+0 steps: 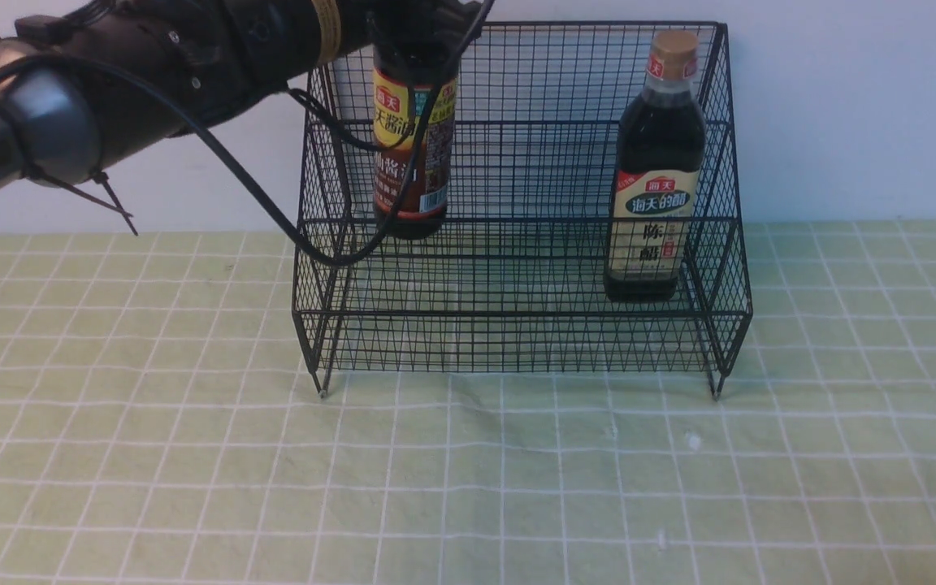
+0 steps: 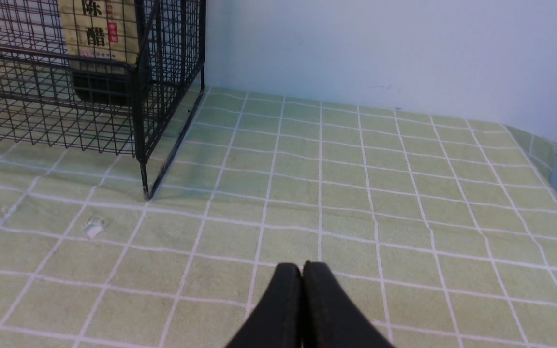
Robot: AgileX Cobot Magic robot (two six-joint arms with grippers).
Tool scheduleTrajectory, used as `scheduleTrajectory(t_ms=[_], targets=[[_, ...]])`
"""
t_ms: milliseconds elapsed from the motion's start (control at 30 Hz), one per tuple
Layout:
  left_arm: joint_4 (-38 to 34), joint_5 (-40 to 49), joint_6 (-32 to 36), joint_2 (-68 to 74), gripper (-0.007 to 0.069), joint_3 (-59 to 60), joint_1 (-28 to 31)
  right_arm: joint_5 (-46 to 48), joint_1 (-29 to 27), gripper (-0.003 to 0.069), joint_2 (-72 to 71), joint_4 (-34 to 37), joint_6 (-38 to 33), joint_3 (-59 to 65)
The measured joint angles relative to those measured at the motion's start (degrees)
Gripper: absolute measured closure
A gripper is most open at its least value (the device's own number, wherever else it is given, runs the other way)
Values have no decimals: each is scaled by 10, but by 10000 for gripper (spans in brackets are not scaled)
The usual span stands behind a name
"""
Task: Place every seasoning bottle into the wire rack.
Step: Use the left arm to put the condiment bottle back on the shelf
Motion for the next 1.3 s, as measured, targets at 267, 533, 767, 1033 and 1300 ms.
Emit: scheduleTrajectory(t_ms=[267,533,767,1033,1300], targets=[[104,4,-152,27,368,0,0,0,0,673,0,0,0,0],[206,-6,-192,47,368,0,-1,0,0,673,0,0,0,0],[215,-5,-201,54,368,-1,-1,0,0,673,0,0,0,0],[215,12,-226,54,368,-1,-1,0,0,673,0,0,0,0],[212,20,-226,44,287,-10,-1,0,0,673,0,0,0,0]])
